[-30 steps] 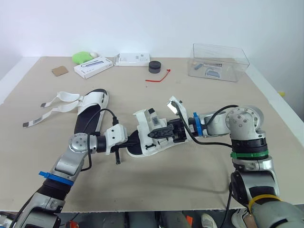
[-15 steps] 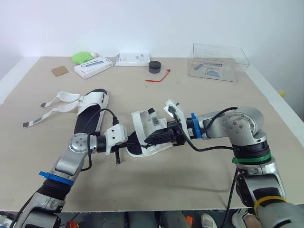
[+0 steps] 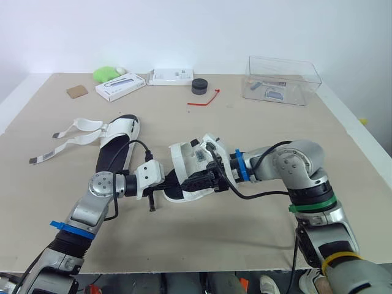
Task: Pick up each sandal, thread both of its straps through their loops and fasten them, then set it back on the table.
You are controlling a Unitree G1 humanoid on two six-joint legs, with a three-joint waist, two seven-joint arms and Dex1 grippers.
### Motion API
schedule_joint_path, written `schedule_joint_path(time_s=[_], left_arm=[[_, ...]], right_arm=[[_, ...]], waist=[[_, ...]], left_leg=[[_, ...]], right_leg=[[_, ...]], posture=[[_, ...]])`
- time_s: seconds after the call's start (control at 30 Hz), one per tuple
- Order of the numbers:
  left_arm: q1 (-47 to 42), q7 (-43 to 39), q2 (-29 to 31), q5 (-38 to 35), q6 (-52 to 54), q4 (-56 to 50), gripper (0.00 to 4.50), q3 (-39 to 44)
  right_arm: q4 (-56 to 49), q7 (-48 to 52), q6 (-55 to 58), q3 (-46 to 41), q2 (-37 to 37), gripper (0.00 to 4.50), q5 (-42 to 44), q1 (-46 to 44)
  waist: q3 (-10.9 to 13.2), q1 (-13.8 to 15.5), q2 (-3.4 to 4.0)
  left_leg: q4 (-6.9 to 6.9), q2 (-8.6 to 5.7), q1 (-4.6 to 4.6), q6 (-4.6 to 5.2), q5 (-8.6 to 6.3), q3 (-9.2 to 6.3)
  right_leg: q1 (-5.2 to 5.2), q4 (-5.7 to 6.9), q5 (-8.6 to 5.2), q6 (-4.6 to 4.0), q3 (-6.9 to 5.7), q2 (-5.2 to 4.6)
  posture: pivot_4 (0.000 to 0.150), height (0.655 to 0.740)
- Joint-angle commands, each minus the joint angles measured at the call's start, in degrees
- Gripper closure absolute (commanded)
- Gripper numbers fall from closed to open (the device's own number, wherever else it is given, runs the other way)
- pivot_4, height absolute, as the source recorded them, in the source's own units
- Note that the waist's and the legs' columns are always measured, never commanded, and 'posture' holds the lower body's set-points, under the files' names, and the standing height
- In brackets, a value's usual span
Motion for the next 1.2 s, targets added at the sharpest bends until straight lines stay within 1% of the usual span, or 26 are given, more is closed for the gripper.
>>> schedule_joint_path(time_s=[0.03, 0.1, 0.13, 0.17, 0.2, 0.4, 0.53, 0.67, 0.77, 0.93, 1.07, 1.2], left_arm=[[0.74, 0.32, 0.06, 0.7, 0.4, 0.3, 4.5, -0.64], [0.93, 0.36, 0.12, 0.7, 0.42, 0.17, 4.5, -0.68], [1.01, 0.38, 0.15, 0.68, 0.45, 0.1, 4.5, -0.7], [1.08, 0.39, 0.2, 0.66, 0.47, 0.06, 4.5, -0.72], [1.1, 0.41, 0.23, 0.66, 0.5, 0.05, 4.5, -0.74], [1.0, 0.44, 0.17, 0.67, 0.51, 0.14, 4.5, -0.85], [0.76, 0.33, 0.11, 0.68, 0.4, 0.43, 4.5, -0.93], [0.7, 0.22, 0.08, 0.71, 0.28, 0.62, 4.5, -1.02], [0.91, 0.27, -0.08, 0.69, 0.37, 0.35, 4.5, -1.17], [1.2, 0.31, 0.04, 0.65, 0.5, -0.03, 4.5, -1.14], [1.41, 0.25, 0.29, 0.7, 0.49, -0.17, 4.5, -1.07], [1.5, 0.19, 0.26, 0.72, 0.54, -0.32, 4.5, -1.2]], right_arm=[[1.35, -0.34, 0.56, -1.74, 0.78, 2.56, -0.72, -1.81], [2.41, -0.54, 1.31, -2.59, 1.3, 3.14, -0.87, -2.21], [2.97, -0.65, 1.88, -3.24, 1.63, 3.54, -0.73, -2.44], [3.82, -0.84, 2.84, -4.32, 2.15, 4.04, -0.42, -2.9], [4.56, -0.93, 3.71, -5.2, 2.54, 4.37, -0.19, -3.37], [7.93, -1.77, 7.68, -9.01, 4.27, 4.37, 0.78, -5.39], [13.59, -1.75, 7.79, -9.11, 2.73, 4.37, 5.11, -7.3], [17.53, -2.86, 7.79, -8.33, 1.08, 4.37, 6.41, -8.68], [16.53, -2.56, 7.79, -6.51, 0.19, 4.37, 4.43, -8.14], [15.25, -1.5, 7.79, -5.05, -0.82, 4.37, 3.75, -7.41], [14.58, -0.9, 7.79, -4.04, -1.89, 4.37, 4.7, -6.9], [16.63, -1.52, 7.79, -4.34, -2.42, 4.37, 7.34, -7.76]], waist=[[0.0, 0.0, 0.0], [0.0, 0.0, 0.0], [0.0, 0.0, 0.0], [0.0, 0.0, 0.0], [0.0, 0.0, 0.0], [0.0, 0.0, 0.0], [0.0, -0.01, 0.0], [0.0, -0.01, 0.0], [0.0, -0.01, 0.0], [0.0, 0.0, 0.0], [0.0, 0.0, 0.0], [0.0, 0.0, 0.0]], left_leg=[[0.0, 0.0, 0.0, 0.0, 0.0, 0.0], [0.0, 0.0, 0.0, 0.0, 0.0, -0.01], [0.0, 0.0, 0.0, 0.0, 0.0, -0.01], [0.0, 0.0, 0.0, 0.0, 0.0, 0.0], [0.0, 0.0, 0.0, 0.0, 0.0, 0.0], [0.0, 0.0, 0.0, 0.0, 0.0, 0.0], [0.0, 0.0, 0.0, 0.0, 0.0, 0.02], [0.0, 0.0, 0.0, 0.0, 0.0, 0.01], [0.0, 0.0, -0.01, 0.0, 0.0, 0.02], [0.0, 0.0, -0.01, 0.0, 0.0, 0.02], [0.0, 0.0, -0.01, 0.0, 0.0, 0.01], [0.0, 0.0, -0.01, 0.0, 0.0, 0.01]], right_leg=[[0.0, 0.0, 0.0, 0.0, 0.0, 0.0], [0.0, 0.0, 0.0, -0.01, -0.01, 0.0], [0.0, 0.0, 0.0, -0.01, -0.01, 0.0], [0.0, 0.0, 0.0, -0.01, -0.01, 0.0], [0.0, 0.0, 0.01, -0.01, 0.0, 0.0], [-0.01, 0.01, 0.01, -0.02, -0.01, 0.0], [0.0, 0.0, 0.01, -0.01, 0.0, -0.02], [0.0, 0.0, 0.02, -0.02, -0.01, -0.01], [-0.01, 0.0, 0.02, -0.01, 0.01, -0.01], [0.0, 0.0, 0.02, 0.0, 0.01, -0.02], [0.0, -0.01, 0.02, 0.0, 0.0, -0.02], [0.0, -0.01, 0.02, 0.0, 0.0, -0.02]], posture=[[0.15, 0.74], [0.15, 0.74], [0.15, 0.74], [0.15, 0.74], [0.15, 0.74], [0.15, 0.74], [0.15, 0.74], [0.15, 0.74], [0.15, 0.74], [0.15, 0.74], [0.15, 0.74], [0.15, 0.74]])
